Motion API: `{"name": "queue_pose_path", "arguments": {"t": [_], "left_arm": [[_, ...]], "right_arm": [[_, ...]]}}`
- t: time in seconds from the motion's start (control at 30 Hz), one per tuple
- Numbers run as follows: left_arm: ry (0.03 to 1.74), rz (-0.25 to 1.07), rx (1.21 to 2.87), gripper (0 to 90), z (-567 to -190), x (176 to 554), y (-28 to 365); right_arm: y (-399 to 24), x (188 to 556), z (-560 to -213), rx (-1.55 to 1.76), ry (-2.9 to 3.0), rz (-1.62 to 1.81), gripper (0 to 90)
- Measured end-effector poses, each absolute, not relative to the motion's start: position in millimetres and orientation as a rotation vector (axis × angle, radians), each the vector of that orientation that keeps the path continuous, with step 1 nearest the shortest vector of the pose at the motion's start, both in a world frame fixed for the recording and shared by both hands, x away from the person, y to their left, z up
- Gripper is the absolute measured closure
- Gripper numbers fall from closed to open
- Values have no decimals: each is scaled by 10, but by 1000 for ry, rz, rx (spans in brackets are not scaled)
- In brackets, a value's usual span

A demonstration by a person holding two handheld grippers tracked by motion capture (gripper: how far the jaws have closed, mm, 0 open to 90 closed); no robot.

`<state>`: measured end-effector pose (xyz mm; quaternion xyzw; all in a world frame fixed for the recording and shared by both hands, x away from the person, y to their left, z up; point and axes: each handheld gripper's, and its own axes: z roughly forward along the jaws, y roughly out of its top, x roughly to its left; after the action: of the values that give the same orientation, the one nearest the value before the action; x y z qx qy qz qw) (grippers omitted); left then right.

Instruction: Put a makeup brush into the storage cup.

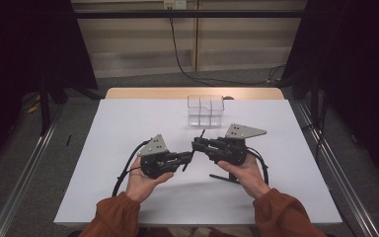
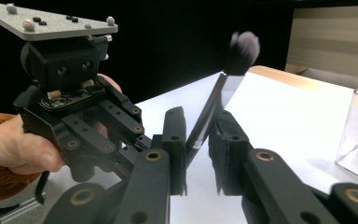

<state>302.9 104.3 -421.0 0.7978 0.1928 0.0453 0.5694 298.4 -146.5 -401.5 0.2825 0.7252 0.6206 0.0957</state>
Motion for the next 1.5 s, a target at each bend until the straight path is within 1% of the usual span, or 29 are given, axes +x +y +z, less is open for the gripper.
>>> {"name": "queue_pose_path", "arguments": {"t": [0.3,0.63,0.9,0.97,1.03,1.07,1.13,1.17,1.2,1.23,1.33,1.37,1.4,1.43,1.47,1.5], "left_arm": [[423,122,1867,841,-4217,3014,1029],[434,103,1840,833,-4262,3006,1039],[446,105,1844,784,-4264,2985,1036],[455,109,1843,747,-4263,2985,1035],[466,111,1844,668,-4257,2989,1042],[478,110,1840,668,-4258,2992,1045],[496,95,1842,593,-4258,2995,1057],[492,106,1845,581,-4256,2987,1060],[490,117,1847,536,-4250,2979,1060],[492,115,1845,536,-4246,2974,1060],[514,130,1838,414,-4234,2974,1070],[521,134,1836,387,-4231,2977,1080],[530,143,1835,326,-4227,2978,1085],[538,153,1834,293,-4222,2980,1096],[544,157,1828,293,-4218,2982,1107],[545,167,1834,271,-4210,2985,1120]], "right_arm": [[-1404,2921,-3988,784,2153,1865,839],[-1401,2920,-3994,784,2167,1870,842],[-1398,2891,-3950,766,2156,1881,842],[-1402,2891,-3949,762,2159,1873,842],[-1404,2893,-3948,753,2166,1862,842],[-1404,2893,-3948,753,2166,1862,842],[-1407,2890,-3944,753,2167,1859,842],[-1411,2891,-3941,752,2165,1856,842],[-1425,2896,-3937,756,2165,1855,842],[-1425,2896,-3937,756,2165,1855,842],[-1449,2904,-3934,768,2162,1858,842],[-1455,2904,-3932,772,2161,1856,842],[-1464,2905,-3926,774,2159,1857,842],[-1467,2905,-3924,775,2157,1859,842],[-1467,2905,-3924,775,2157,1859,842],[-1472,2905,-3924,774,2157,1860,842]]}}
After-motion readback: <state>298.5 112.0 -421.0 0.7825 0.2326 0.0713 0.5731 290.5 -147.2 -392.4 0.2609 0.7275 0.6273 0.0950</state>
